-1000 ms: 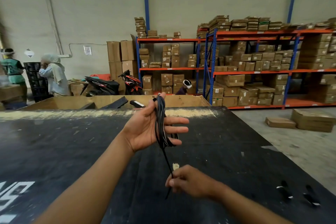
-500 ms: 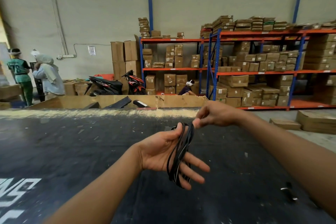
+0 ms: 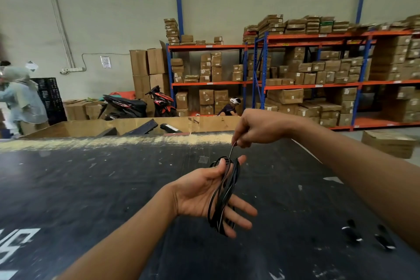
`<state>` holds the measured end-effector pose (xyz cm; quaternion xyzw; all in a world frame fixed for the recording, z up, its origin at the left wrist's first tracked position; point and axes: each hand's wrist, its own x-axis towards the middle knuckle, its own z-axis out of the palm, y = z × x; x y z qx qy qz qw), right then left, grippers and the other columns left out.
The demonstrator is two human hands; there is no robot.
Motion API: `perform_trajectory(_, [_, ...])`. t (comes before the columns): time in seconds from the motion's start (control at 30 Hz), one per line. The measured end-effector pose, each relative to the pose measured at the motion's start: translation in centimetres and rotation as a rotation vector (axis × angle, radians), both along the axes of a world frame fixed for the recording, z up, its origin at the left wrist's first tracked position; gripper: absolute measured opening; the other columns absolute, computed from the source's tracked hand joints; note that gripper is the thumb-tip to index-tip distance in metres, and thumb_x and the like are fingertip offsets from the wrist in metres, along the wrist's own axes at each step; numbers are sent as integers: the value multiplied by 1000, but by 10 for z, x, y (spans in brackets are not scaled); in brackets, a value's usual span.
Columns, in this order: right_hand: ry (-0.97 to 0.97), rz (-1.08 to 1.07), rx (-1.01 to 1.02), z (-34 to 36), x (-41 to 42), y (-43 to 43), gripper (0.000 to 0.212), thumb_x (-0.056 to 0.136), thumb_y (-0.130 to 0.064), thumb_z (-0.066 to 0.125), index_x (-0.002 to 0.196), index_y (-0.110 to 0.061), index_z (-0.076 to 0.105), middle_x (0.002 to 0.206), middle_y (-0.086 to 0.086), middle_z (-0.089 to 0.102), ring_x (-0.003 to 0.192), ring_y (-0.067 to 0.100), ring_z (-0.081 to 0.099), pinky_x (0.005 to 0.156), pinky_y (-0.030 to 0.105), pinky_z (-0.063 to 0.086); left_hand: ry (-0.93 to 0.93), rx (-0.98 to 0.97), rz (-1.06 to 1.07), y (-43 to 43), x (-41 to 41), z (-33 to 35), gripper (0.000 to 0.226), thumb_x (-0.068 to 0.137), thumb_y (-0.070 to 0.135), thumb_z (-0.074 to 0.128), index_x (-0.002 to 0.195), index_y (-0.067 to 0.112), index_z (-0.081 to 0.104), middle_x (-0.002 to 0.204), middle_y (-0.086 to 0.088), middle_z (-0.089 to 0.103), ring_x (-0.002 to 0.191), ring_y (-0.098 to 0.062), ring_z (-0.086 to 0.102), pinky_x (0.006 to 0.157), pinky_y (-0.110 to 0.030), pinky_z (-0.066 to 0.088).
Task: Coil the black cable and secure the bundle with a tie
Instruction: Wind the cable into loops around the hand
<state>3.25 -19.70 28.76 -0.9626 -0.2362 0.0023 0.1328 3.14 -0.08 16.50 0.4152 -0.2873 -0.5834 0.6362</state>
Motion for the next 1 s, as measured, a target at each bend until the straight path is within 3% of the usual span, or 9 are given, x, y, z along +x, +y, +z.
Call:
perform_trajectory(0.1, [-70,9,25,-2,-8,5,17,89,-13,67,102,-14,76,96,0,76,88,10,70,88,35,57,31,-4,29,0,3,-3,45,95,59,32,140,55,34,143,-38,26,129,-56,26,106,-70,5])
perform_trajectory(0.23, [-171,20,65,-11,-21,12,16,86,-14,70,100,-19,77,97,-6,76,89,4,68,87,34,57,62,-21,71,0,8,-5,48,96,58,32,143,51,33,143,-40,33,129,-55,28,105,-70,6])
perform_trajectory(0.4, [-289,52,109,-27,-36,17,16,87,-13,68,99,-17,77,92,-5,77,84,5,70,81,32,60,69,-21,130,-3,16,-2,59,93,59,35,143,28,42,138,-39,44,122,-55,47,103,-74,21])
perform_trajectory(0.57, [-360,35,248,-40,-42,12,14,87,-12,69,98,-16,77,94,-2,77,86,9,69,80,36,58,51,-32,160,-5,17,1,60,94,58,33,144,26,38,136,-38,46,119,-53,52,101,-71,26])
perform_trajectory(0.7, [-378,62,292,-50,-48,5,19,89,-9,66,104,-15,76,97,-1,76,87,8,67,77,27,56,32,-35,169,-6,17,5,58,93,57,34,141,26,43,131,-38,51,112,-48,59,102,-70,27])
perform_trajectory(0.87, [-423,40,361,-60,-50,-1,12,84,-12,72,95,-15,77,90,-1,75,82,10,67,76,35,56,4,-5,187,-7,16,4,56,95,57,33,124,18,61,112,-30,66,86,-33,72,99,-65,39])
perform_trajectory(0.93, [-436,34,379,-63,-49,-2,10,82,-15,75,91,-16,78,88,0,75,80,11,67,74,39,56,15,13,235,-9,17,4,46,95,54,41,111,16,62,91,-19,69,66,-22,67,94,-58,47])
perform_trajectory(1.0, [-459,34,345,-67,-49,-2,8,82,-18,75,90,-17,78,86,-1,73,79,13,66,71,41,56,15,43,265,-12,17,5,37,94,52,48,101,18,60,75,-8,59,55,-14,54,85,-44,50])
